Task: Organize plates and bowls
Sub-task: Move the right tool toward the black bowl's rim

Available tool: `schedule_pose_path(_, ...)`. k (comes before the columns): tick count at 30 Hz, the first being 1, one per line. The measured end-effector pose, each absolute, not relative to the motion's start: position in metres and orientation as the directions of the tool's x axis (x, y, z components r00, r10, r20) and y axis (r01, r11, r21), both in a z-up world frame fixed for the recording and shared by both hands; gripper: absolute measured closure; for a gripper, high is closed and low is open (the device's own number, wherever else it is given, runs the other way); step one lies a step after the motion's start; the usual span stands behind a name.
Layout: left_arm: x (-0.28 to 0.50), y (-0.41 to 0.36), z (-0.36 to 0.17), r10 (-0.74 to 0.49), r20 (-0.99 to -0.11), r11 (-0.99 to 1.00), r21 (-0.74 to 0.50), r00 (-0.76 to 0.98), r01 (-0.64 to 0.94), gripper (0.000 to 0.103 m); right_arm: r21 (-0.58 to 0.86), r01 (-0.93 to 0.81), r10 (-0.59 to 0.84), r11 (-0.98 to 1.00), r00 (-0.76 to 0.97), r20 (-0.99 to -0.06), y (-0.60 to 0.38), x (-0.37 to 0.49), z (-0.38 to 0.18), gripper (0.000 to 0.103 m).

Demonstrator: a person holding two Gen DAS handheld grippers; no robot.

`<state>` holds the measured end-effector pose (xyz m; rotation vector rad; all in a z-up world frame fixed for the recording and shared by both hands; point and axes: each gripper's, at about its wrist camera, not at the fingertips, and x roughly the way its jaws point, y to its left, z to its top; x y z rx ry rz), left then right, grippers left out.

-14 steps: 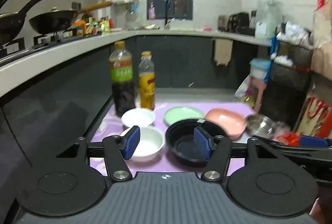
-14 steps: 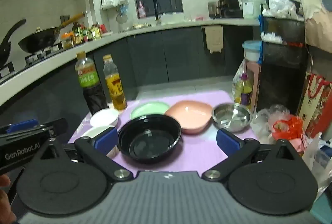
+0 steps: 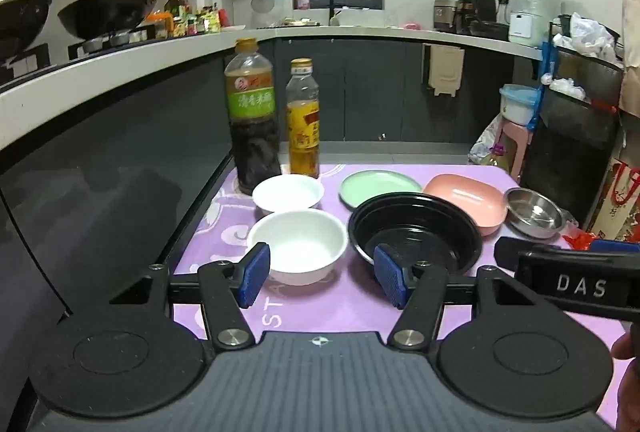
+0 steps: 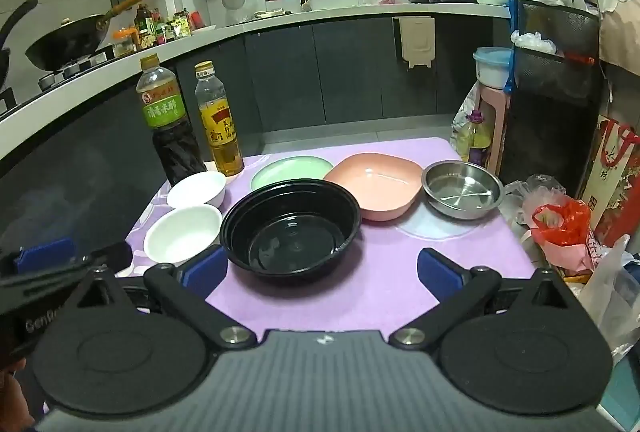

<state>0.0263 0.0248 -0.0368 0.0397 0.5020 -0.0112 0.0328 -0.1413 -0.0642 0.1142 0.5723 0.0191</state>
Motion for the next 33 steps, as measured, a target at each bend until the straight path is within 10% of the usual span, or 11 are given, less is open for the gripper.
schedule_pose_path(33, 0.099, -0.014, -0.045, 0.018, -0.490, 0.999, -0.030, 0.871, -0.037, 0.048, 0.173, -0.031, 0.124, 0.984, 0.819, -0.560, -0.183, 0.100, -0.086, 0.037)
